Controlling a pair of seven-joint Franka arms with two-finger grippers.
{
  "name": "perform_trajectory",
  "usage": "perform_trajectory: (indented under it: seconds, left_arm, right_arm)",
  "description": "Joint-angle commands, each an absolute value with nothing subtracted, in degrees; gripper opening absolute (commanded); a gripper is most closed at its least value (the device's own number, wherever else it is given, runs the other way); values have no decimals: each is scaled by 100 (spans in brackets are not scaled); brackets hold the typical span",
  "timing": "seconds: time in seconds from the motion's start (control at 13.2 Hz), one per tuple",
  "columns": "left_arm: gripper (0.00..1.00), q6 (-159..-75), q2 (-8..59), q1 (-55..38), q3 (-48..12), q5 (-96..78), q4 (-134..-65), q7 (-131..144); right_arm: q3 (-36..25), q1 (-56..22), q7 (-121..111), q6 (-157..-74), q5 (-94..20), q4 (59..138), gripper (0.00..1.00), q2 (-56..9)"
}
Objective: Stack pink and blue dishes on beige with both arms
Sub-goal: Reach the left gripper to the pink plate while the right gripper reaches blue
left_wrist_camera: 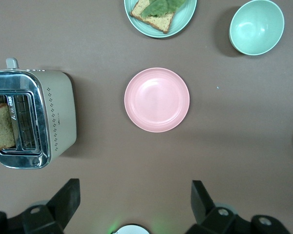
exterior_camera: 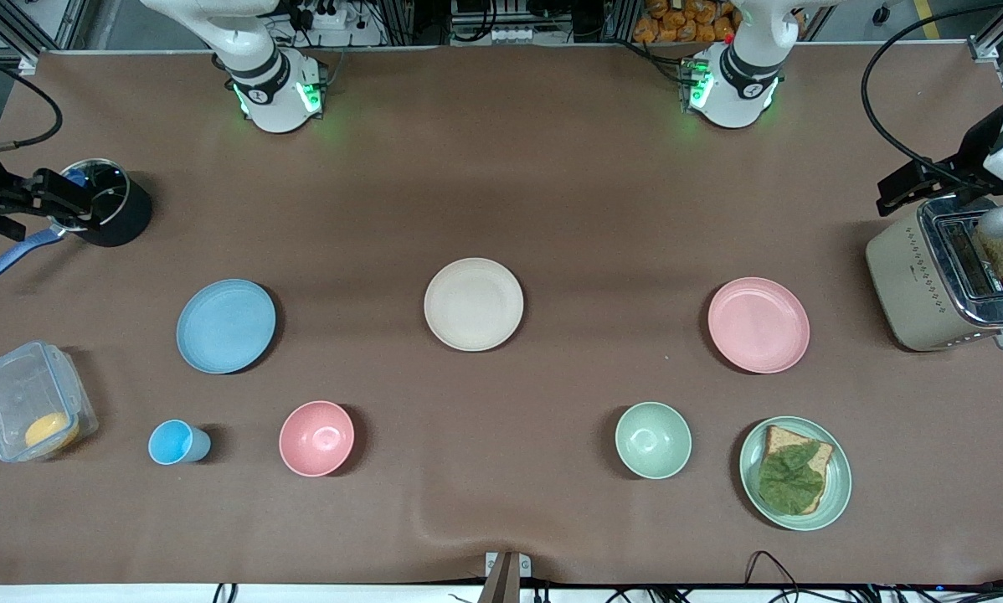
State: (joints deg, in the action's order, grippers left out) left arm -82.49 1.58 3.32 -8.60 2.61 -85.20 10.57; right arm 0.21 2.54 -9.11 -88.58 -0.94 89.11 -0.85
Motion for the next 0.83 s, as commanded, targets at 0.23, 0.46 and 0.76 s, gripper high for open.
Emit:
perform_trajectory:
  seconds: [0.23,0.46,0.76]
  left_arm:
    - [100,-8235,368,316,-800,150,-8543,1064]
    - [100,-8934,615,518,-800,149,-9364,1055]
    - [100,-11060,633,1028,-817,237,-11193,880]
  right_arm:
    - [114,387,-853,-8789,-193,8850,100,-123]
    - [105,457,-853,-8789,-193,8903,100,-245]
    - [97,693,-861,-9121,-193,9097,100,-1271]
